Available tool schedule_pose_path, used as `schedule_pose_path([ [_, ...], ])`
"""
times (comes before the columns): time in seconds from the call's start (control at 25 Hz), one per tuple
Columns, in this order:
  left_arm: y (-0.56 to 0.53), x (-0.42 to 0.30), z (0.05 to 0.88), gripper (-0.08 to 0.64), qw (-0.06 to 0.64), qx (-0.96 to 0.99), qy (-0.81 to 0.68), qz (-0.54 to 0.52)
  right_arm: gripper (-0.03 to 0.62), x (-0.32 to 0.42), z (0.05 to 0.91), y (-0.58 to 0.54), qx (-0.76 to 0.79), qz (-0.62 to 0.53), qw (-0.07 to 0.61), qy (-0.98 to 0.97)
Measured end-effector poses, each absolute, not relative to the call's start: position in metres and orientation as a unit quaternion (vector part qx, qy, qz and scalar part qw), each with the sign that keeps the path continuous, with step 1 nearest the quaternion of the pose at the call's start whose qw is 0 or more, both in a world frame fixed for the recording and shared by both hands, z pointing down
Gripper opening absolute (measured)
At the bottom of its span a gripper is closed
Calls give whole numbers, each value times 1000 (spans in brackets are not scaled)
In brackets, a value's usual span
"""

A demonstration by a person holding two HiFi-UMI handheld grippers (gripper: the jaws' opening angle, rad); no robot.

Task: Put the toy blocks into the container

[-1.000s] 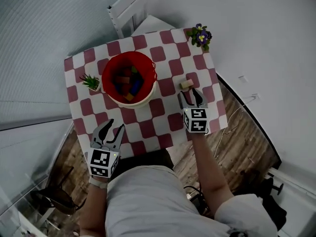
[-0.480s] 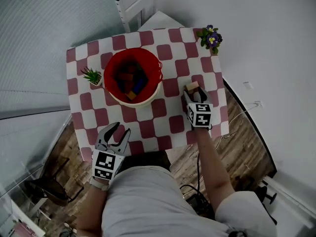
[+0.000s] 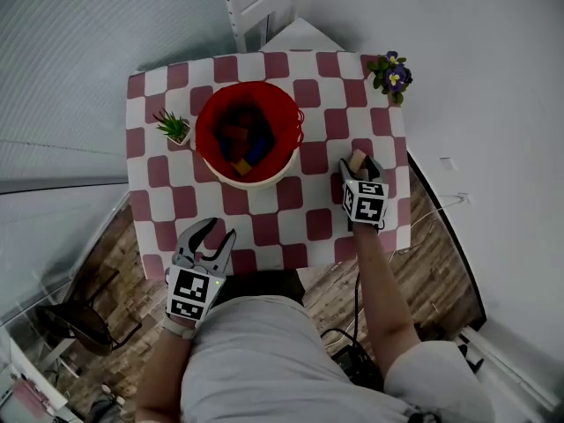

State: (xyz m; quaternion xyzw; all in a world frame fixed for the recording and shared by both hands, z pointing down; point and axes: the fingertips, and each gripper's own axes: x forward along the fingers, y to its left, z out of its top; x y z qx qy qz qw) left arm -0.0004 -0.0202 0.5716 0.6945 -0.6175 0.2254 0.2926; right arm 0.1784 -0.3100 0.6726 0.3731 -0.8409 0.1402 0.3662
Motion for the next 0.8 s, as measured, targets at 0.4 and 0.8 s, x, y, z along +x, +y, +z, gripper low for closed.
schedule_pose_path([
  [0.4,-18,-5,568,155,289,690,-626,220,161,174,676,-303,374,147,377,-834],
  [0.8,-10,-19,559,155,277,694,-634,202,156,156,644,-285,368,131,364,-846],
])
